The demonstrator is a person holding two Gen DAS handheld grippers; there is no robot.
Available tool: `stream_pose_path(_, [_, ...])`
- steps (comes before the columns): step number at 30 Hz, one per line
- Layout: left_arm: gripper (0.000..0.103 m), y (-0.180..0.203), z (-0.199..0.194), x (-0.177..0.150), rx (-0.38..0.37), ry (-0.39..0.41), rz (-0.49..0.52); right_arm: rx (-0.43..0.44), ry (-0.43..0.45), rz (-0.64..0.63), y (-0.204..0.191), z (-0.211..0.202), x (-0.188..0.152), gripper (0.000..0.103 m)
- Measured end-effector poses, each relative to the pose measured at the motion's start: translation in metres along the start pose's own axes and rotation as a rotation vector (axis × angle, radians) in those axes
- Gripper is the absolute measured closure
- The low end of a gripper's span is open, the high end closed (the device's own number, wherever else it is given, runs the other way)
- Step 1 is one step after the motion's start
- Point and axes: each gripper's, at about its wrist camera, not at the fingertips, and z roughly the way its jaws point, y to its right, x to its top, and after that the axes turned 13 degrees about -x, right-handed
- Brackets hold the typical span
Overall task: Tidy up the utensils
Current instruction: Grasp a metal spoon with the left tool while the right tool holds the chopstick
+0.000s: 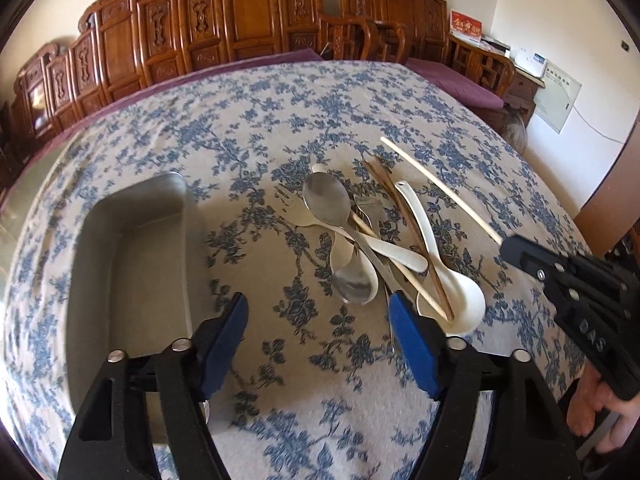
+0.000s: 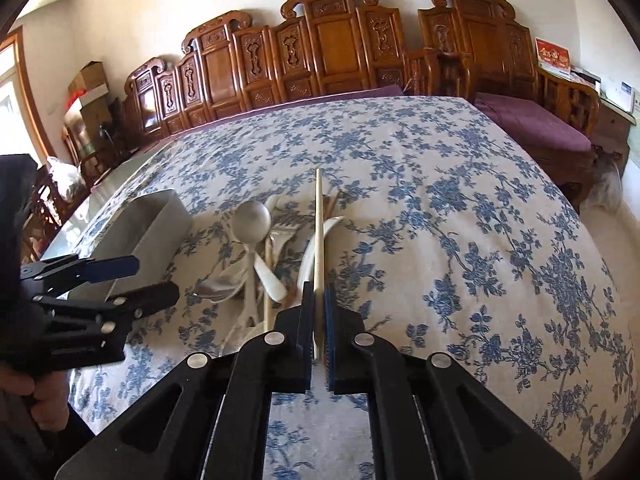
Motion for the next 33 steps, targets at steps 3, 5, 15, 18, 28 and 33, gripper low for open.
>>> stream_pose_path(3, [0.046, -0.008, 0.015, 0.008, -0.022, -0.024, -0.054, -0.006, -0.002, -0.001, 0.002, 0.003, -0.003, 0.097])
stream_pose_path(5, [0.050, -0.011, 0.024, 0.011, -0.031, -0.042, -0.075, -0.004, 0.001, -0.001, 0.002, 0.003, -0.003, 0.097])
stream_pose_path(15, [0.075, -0.020, 0.049, 0.014, -0.098, -0.126, -0.186, 0.013, 0.007, -0.013, -0.003, 0.006, -0.005, 0.097])
stream_pose_path(18, [0.090, -0.019, 0.047, 0.013, -0.107, -0.127, -0.195, 0.018, 0.010, -0.011, -0.004, 0.005, -0.005, 0.097])
stream_pose_path(28, [0.102, -0.013, 0.023, 0.011, -0.065, -0.084, -0.175, 0.026, 0.018, -0.011, -0.006, 0.003, -0.005, 0.097])
stream_pose_path(33, [0.103, -0.019, 0.010, 0.017, -0.047, -0.038, -0.181, 0.025, 0.020, -0.017, -0.009, 0.003, -0.004, 0.097])
